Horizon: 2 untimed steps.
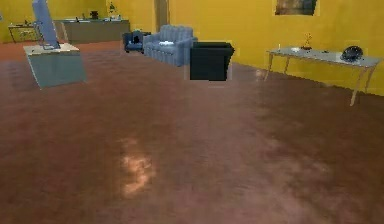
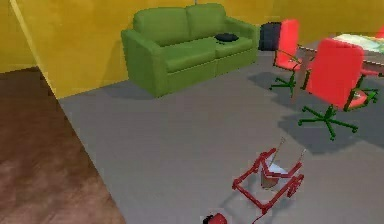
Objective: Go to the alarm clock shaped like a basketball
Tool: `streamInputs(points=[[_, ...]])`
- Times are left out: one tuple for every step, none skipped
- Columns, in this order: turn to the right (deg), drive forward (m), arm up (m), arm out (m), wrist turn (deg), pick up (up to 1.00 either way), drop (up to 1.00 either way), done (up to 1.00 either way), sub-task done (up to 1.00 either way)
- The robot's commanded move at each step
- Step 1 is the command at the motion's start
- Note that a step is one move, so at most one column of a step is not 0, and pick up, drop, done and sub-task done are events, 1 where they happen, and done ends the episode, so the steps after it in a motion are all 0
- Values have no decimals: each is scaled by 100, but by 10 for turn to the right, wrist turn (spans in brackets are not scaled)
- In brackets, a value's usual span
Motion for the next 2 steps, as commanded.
streamInputs(points=[[420,0,0,0,0,0,0,0,0],[0,10,0,0,0,0,0,0,0]])
